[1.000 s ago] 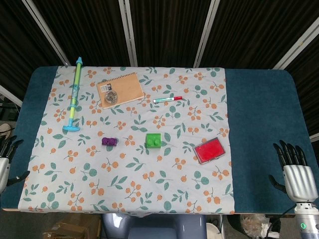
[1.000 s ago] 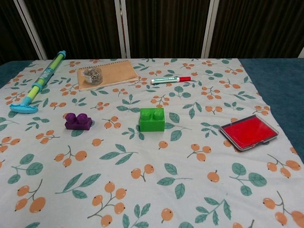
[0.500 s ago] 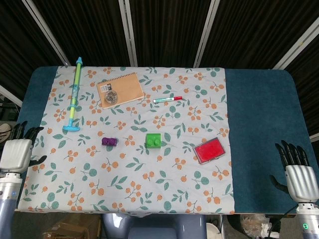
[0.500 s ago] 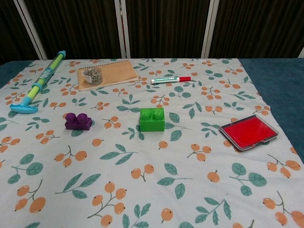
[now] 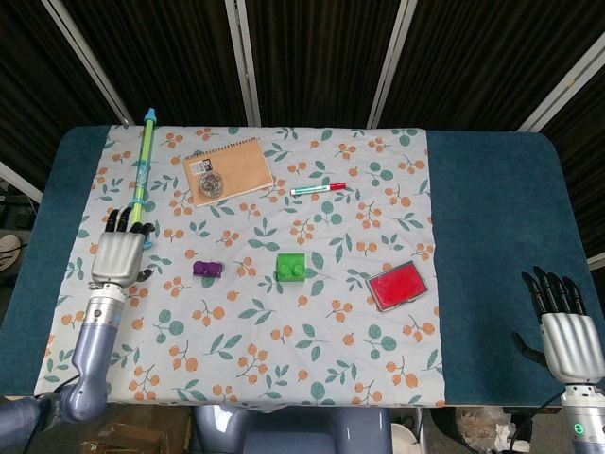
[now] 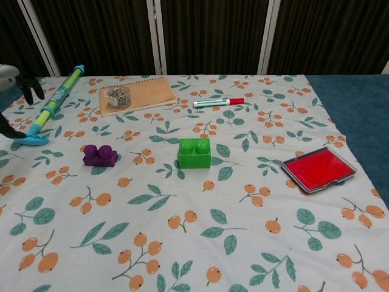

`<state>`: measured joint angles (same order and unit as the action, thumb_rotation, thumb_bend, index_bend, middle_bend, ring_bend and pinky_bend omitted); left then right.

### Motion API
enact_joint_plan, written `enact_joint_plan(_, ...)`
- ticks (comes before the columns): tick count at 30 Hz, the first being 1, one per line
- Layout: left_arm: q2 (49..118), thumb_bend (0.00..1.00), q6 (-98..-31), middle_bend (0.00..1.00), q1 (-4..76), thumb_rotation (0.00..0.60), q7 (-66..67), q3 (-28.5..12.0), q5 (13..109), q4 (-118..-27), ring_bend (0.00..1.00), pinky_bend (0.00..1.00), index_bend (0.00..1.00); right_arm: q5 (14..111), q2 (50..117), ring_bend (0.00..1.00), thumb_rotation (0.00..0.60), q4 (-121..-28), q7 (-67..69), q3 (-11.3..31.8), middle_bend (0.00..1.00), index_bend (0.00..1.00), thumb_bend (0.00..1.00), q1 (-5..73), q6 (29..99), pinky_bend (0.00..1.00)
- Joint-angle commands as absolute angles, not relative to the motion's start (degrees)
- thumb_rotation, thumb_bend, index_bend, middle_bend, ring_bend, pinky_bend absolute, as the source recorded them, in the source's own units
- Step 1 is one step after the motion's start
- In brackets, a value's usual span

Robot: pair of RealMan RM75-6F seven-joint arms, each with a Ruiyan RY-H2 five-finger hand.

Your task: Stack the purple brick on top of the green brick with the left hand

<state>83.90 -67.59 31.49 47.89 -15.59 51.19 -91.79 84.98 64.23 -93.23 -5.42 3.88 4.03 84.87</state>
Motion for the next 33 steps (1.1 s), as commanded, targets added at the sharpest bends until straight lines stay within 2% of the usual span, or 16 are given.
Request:
enact_joint_plan(1, 86.37, 0.19, -68.11, 0.31, 33.47, 0.600, 49.96, -14.95, 50.44, -90.96, 0.05, 0.02, 0.28, 84.89, 64.22, 0.00, 0.600, -93.23, -5.33, 3.92, 0.01, 0.07, 0.25, 4.14, 84.63, 0.00)
enact_joint_plan(15, 93.78, 0.20, -68.78, 0.31, 36.60, 0.600, 52.22, -10.49, 51.97, -85.52, 0.05, 0.02, 0.27, 85.22, 63.96, 0.00, 0.600, -93.63, -5.18, 3.76, 0.01, 0.07, 0.25, 4.25, 84.47, 0.00)
enact_joint_plan(33, 101.35, 0.20, -67.75, 0.38, 39.49, 0.600, 53.12, -10.27, 51.09, -76.85, 0.08, 0.02, 0.31, 84.01, 64.05, 0.00, 0.600, -93.70, -5.53, 4.07, 0.01, 0.07, 0.25, 4.52, 83.60, 0.00)
